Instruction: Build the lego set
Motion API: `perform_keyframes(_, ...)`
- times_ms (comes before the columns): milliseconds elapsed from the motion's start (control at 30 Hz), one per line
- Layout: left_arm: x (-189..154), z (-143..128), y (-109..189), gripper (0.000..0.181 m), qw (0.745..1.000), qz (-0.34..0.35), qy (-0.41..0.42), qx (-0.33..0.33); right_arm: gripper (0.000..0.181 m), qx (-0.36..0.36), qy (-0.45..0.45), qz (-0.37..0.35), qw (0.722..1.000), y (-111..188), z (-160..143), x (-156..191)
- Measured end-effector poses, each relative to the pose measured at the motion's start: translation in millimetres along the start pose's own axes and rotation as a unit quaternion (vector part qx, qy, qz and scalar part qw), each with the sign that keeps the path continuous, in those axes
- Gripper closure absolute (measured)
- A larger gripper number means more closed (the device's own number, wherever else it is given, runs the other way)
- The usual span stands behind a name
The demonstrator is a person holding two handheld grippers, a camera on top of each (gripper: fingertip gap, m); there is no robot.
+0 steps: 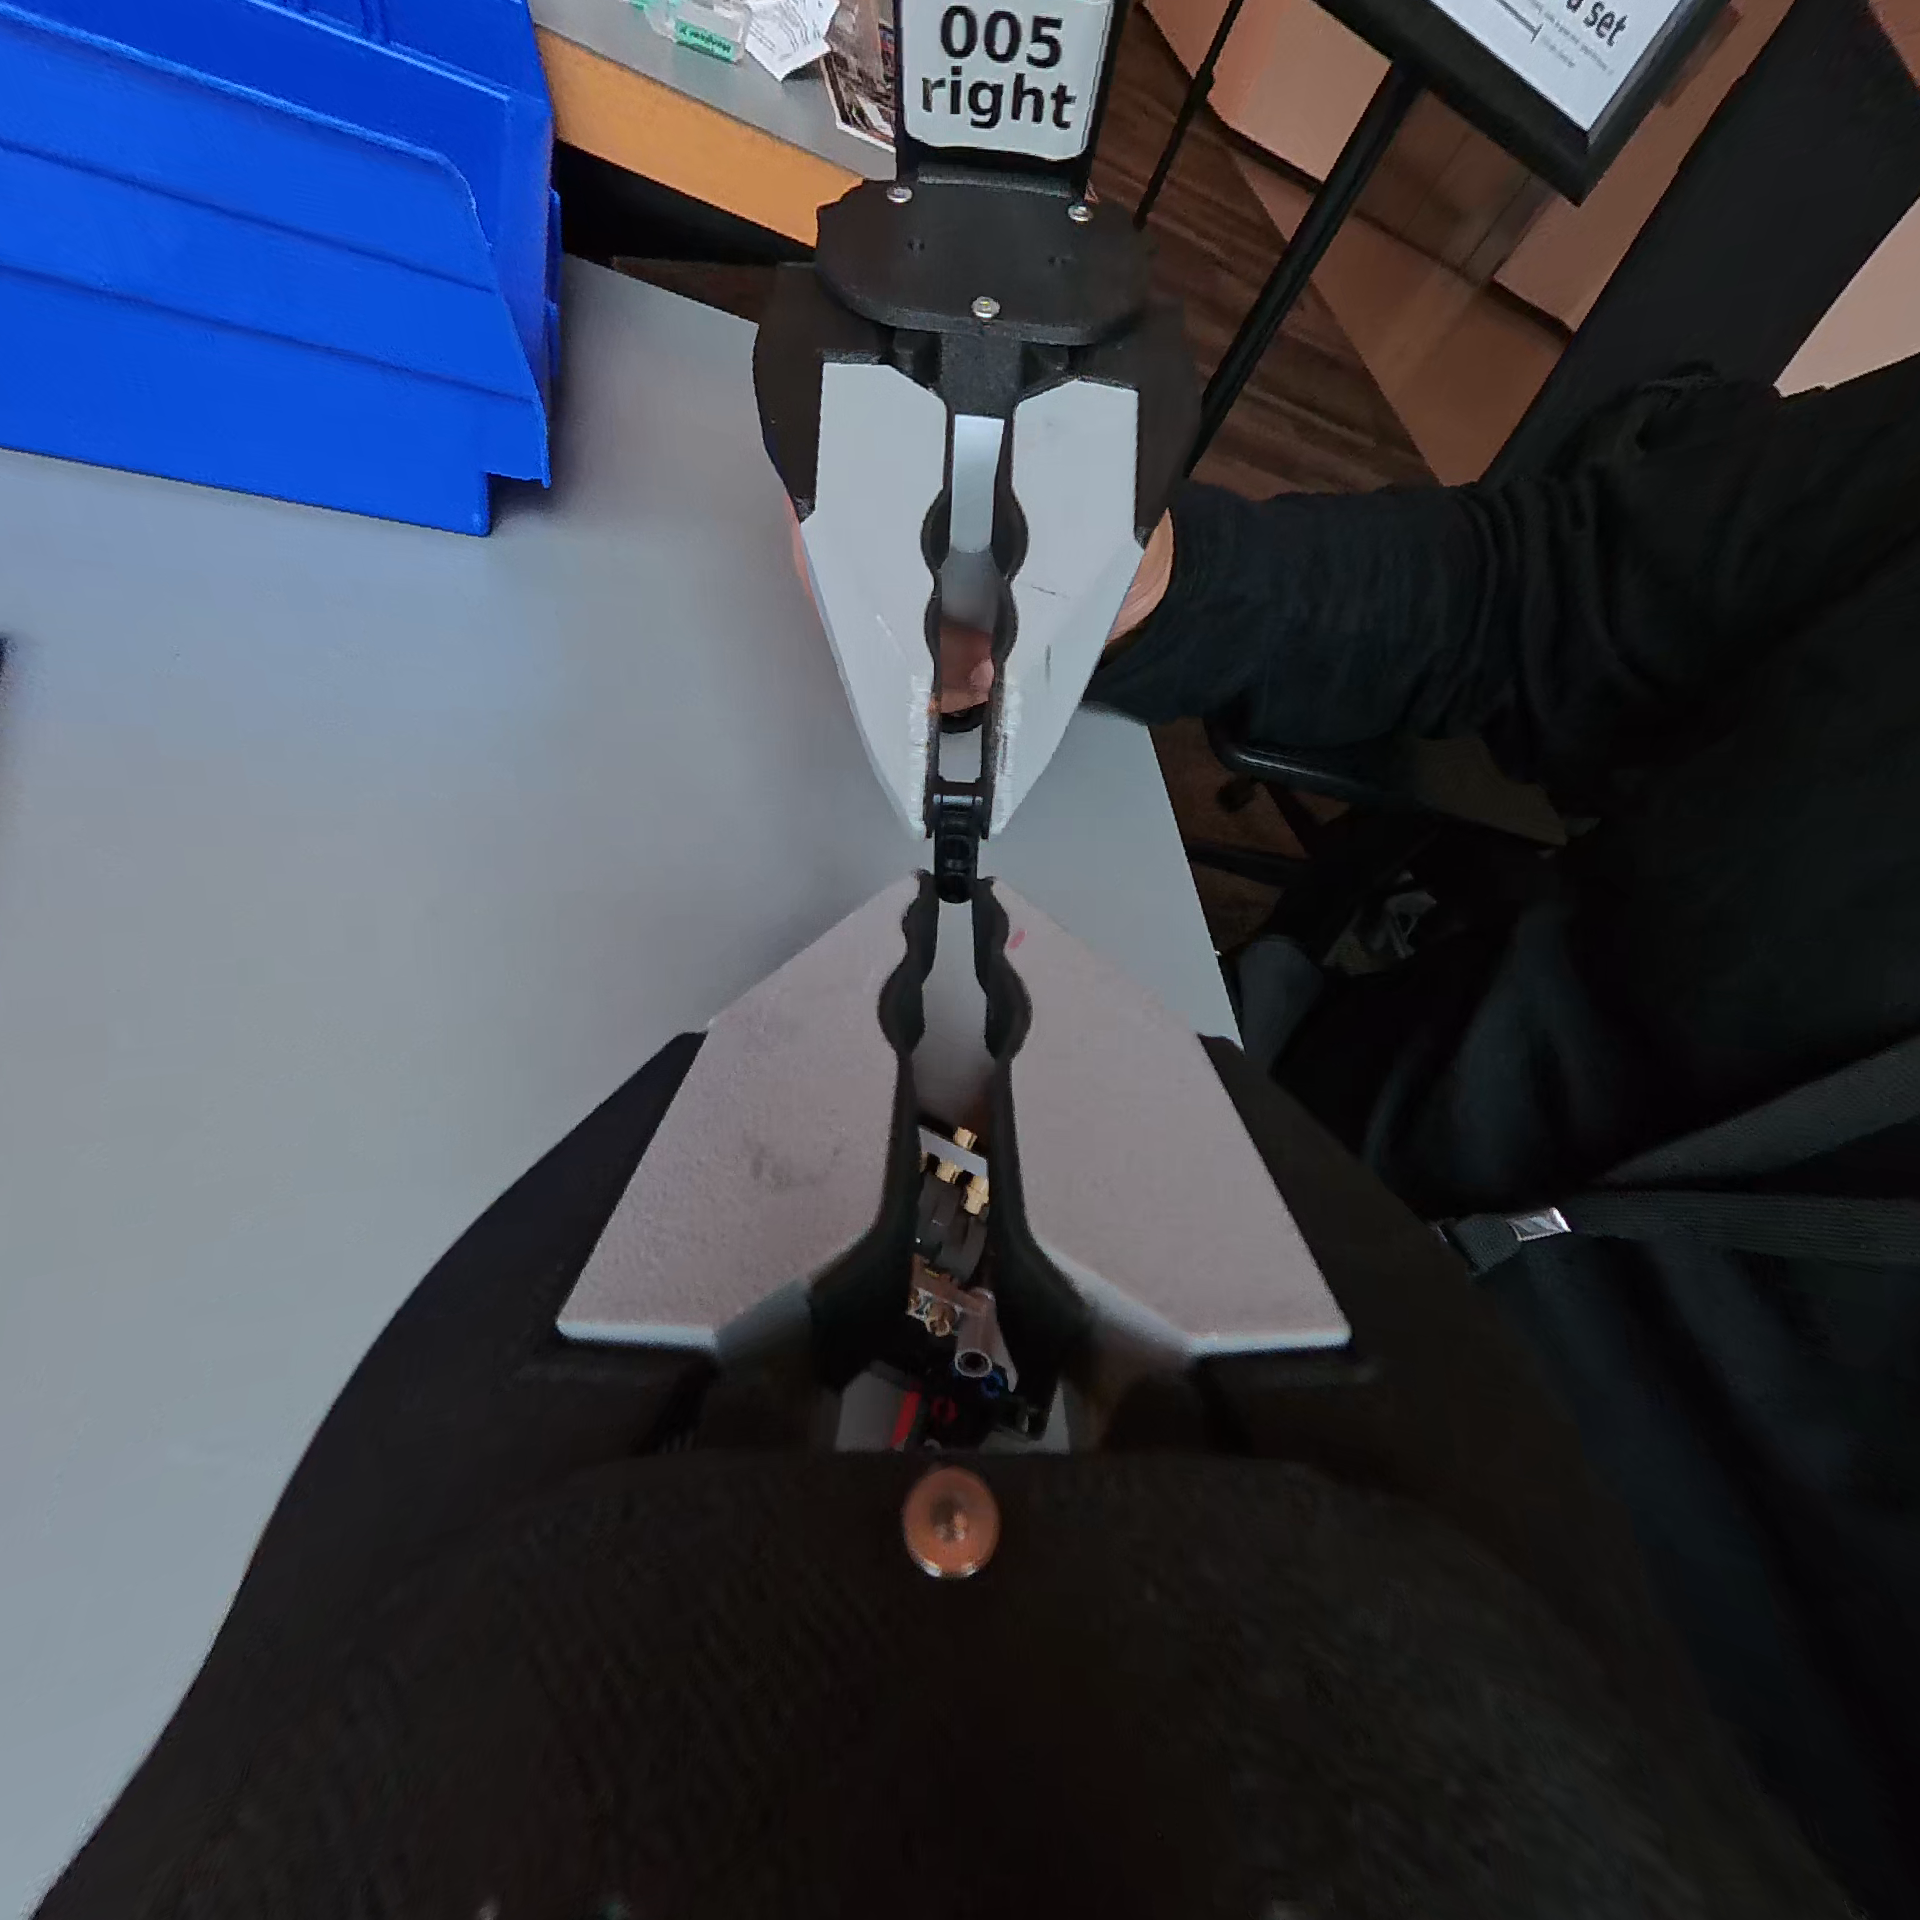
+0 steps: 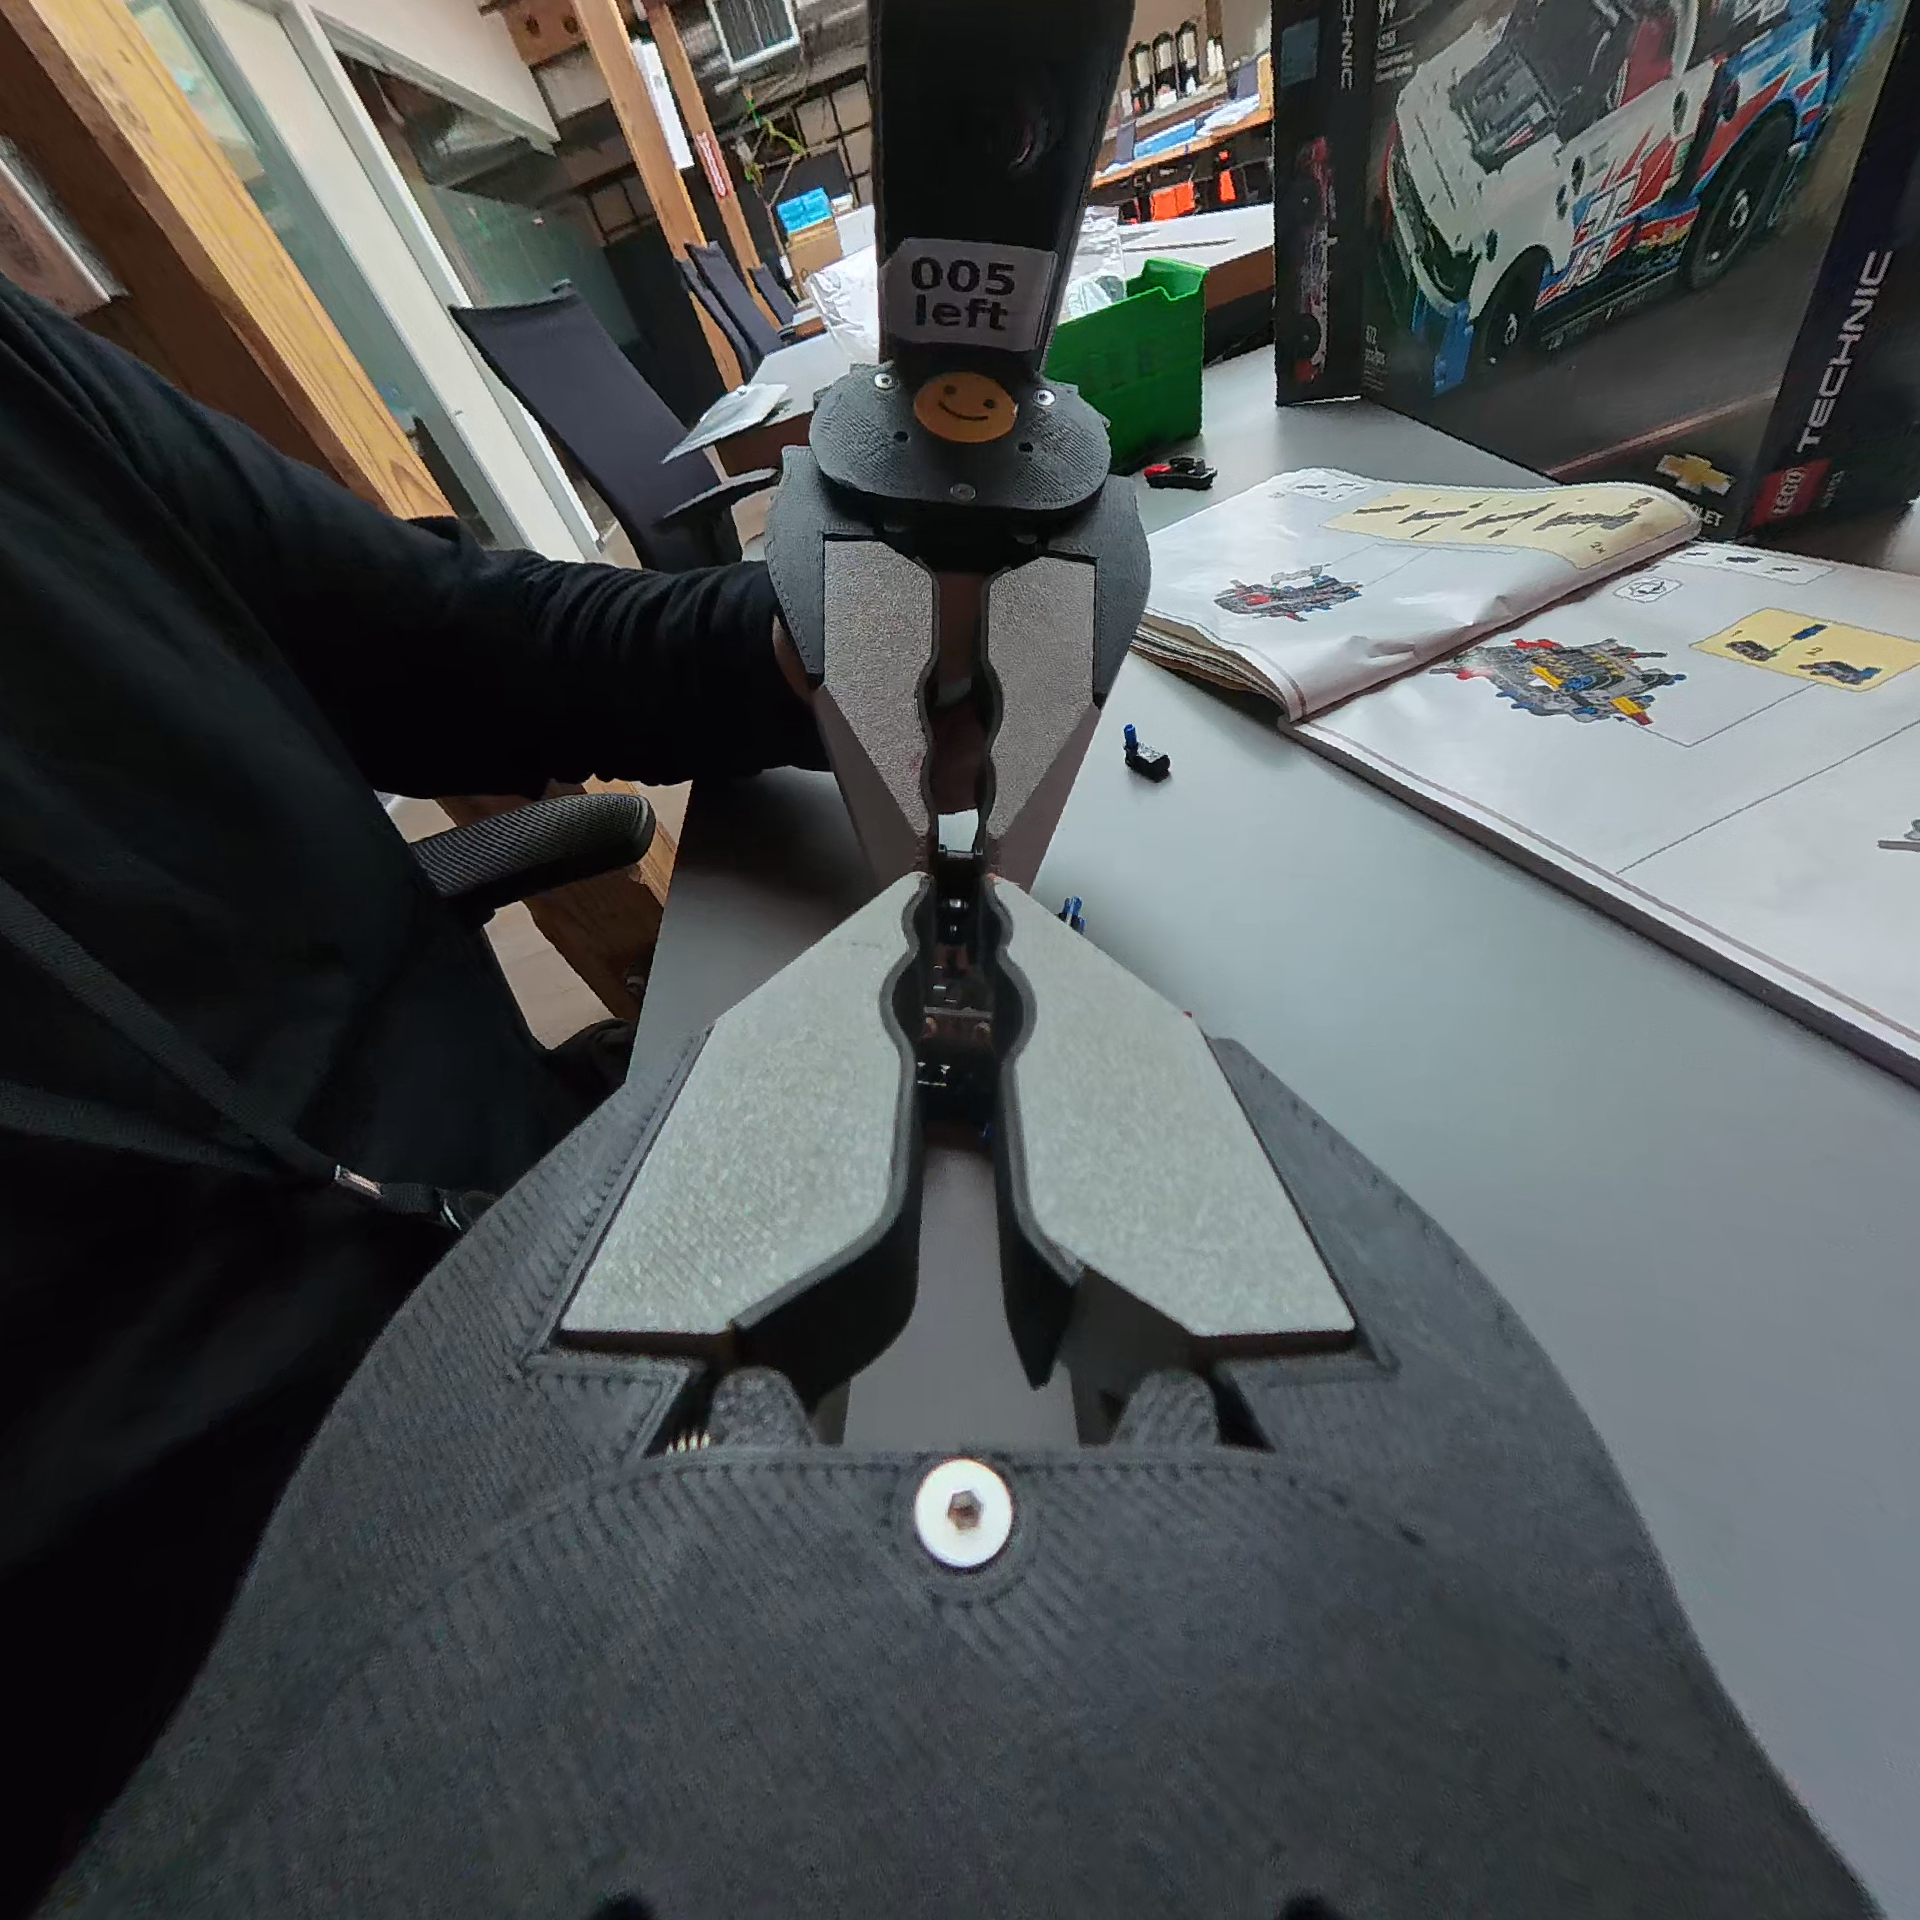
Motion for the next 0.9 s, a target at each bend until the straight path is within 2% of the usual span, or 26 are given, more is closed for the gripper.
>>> perform_keyframes(367, -3.3, 0.0, -1.2, 0.177, 0.999, -0.031, 0.007, -0.005, 0.171, -0.001, 0.005, 0.018, 1.000, 1.8, -1.3, 2.7)
perform_keyframes(500, -2.3, -0.6, 0.3, 0.177, 0.999, -0.035, 0.012, -0.011, 0.177, -0.008, 0.010, 0.012, 1.000, 3.1, 0.5, 2.7)
perform_keyframes(900, 0.0, -2.6, -0.1, 0.177, 0.999, -0.039, 0.031, -0.012, 0.178, 0.004, 0.016, 0.003, 1.000, 0.0, -2.9, 3.8)
Point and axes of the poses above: each gripper's, where its closed fingertips meet, y back along the fingers, z out of its top, x = y × z across the jaws, the point moved 7 cm from there along y, back along the fingers, and after that the axes turned 13 degrees about -z, right-handed, at the moved point
